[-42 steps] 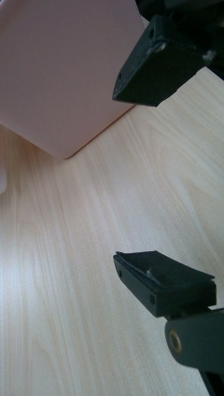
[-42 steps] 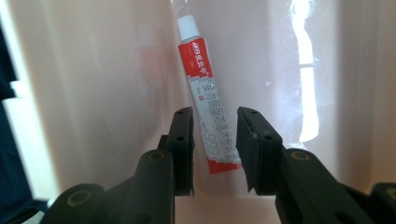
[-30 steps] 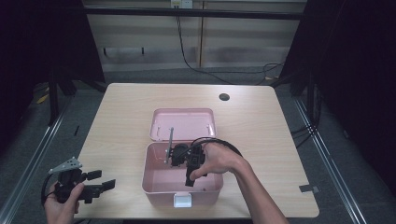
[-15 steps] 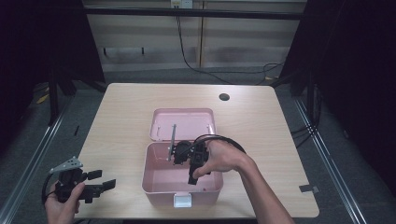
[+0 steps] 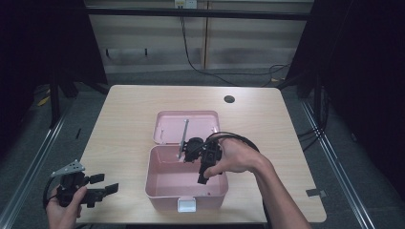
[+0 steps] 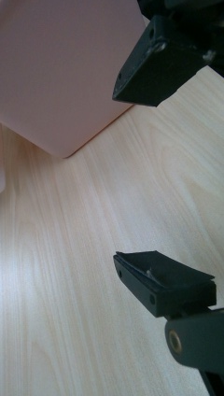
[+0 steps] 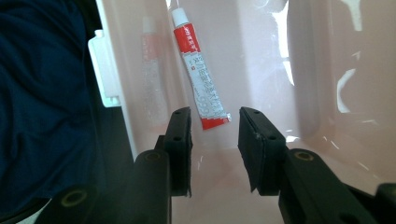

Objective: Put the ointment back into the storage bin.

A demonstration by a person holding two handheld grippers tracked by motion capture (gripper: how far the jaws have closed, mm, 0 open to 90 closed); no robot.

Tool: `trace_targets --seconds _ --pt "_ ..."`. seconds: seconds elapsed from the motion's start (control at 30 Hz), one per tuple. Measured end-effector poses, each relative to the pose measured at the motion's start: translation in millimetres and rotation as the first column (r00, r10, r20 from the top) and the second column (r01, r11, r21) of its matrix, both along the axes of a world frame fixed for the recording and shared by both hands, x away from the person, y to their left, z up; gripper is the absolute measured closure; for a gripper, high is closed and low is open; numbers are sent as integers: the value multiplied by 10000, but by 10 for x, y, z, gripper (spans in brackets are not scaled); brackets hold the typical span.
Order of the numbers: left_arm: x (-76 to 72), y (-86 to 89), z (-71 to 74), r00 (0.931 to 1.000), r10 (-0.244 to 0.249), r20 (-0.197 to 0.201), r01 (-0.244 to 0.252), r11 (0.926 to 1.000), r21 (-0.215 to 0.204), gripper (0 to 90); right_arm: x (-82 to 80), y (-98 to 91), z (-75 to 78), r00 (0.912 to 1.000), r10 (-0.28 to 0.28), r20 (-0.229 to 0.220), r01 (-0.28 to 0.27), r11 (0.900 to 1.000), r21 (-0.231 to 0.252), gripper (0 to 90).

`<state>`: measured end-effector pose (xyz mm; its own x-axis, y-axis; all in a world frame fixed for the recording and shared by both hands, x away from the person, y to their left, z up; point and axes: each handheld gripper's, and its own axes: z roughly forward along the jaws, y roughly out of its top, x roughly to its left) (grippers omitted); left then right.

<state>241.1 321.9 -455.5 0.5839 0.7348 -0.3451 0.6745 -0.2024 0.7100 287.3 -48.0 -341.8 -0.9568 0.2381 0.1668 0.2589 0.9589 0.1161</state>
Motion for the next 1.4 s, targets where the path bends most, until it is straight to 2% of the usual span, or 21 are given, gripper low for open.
trace_targets --seconds 0.2,0.47,0.57,0.8,0.93,1.4 --pt "0 4 0 10000 -35 5 35 10000 8 181 -12 -84 137 9998 -88 167 87 9999 60 650" --pt "-2 -2 -1 10000 -3 -18 3 10000 8 181 -30 -169 237 9994 -228 244 225 9997 129 650" --pt "-4 -7 3 10000 10 60 -11 9999 152 181 -31 -197 249 9994 -204 282 200 9997 134 650" --pt "-2 0 -1 10000 -11 13 11 10000 51 181 -51 -309 300 9983 -469 356 467 9989 81 649" --pt "-4 -6 1 10000 17 7 -17 10000 81 181 -61 -415 332 9971 -587 494 577 9981 220 649" --pt "-6 -3 1 10000 14 31 -14 9999 101 181 -97 -641 314 9933 -1042 506 1036 9945 146 649"
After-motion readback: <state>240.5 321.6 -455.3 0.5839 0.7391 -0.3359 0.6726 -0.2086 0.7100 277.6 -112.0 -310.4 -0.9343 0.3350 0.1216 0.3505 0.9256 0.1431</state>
